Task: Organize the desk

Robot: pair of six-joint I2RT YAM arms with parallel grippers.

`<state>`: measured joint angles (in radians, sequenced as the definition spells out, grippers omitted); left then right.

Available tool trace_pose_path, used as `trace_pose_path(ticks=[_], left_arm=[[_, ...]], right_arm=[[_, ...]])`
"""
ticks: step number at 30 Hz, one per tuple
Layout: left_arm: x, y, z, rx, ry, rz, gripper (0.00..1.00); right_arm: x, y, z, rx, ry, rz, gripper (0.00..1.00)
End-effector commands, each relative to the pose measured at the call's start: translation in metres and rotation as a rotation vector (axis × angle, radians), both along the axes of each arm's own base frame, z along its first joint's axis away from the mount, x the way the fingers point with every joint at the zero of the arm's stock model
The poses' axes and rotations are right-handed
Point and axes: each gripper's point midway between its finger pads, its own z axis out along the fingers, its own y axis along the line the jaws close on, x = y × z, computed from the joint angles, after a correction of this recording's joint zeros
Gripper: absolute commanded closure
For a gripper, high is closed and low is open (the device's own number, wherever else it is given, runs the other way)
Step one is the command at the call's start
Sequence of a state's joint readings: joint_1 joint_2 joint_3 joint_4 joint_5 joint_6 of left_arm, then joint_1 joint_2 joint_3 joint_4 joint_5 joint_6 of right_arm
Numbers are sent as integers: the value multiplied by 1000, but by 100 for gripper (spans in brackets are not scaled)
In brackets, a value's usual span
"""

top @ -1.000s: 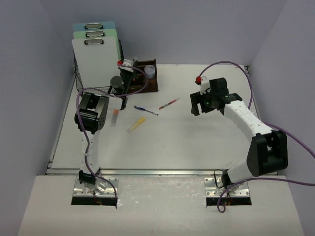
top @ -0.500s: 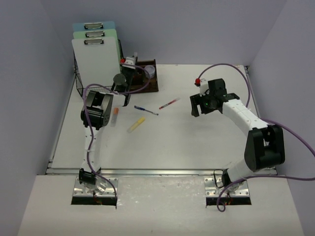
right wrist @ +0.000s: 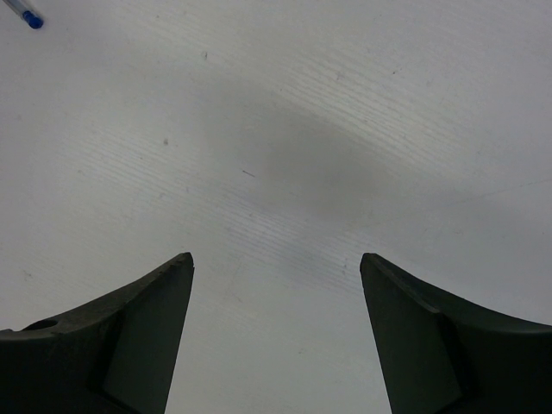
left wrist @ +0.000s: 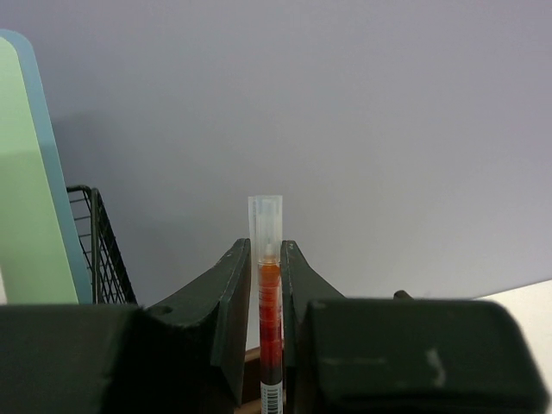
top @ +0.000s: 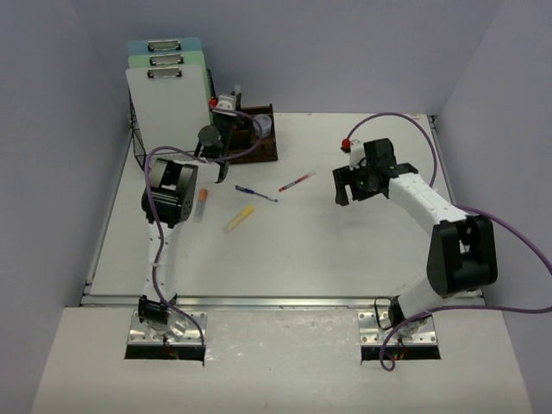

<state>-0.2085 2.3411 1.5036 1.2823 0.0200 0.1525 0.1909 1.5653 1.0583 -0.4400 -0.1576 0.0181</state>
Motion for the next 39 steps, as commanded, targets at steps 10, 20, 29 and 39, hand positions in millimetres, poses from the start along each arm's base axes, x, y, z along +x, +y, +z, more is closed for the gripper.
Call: trace_pose_path(ticks=[10, 20, 29, 39], left_arm=[[-69, 1, 117, -78, -645, 4, 99], [-73, 2, 98, -79, -568, 1, 77], [-116, 8, 154, -77, -620, -15, 49], [-197, 9, 197, -80, -436, -164, 48]], right_arm=[[8, -4, -4, 9, -14, -8, 21], [7, -8, -5, 19, -6, -18, 21], [9, -3, 9, 46, -23, -4, 20], [25, 10, 22, 28, -57, 200, 19]])
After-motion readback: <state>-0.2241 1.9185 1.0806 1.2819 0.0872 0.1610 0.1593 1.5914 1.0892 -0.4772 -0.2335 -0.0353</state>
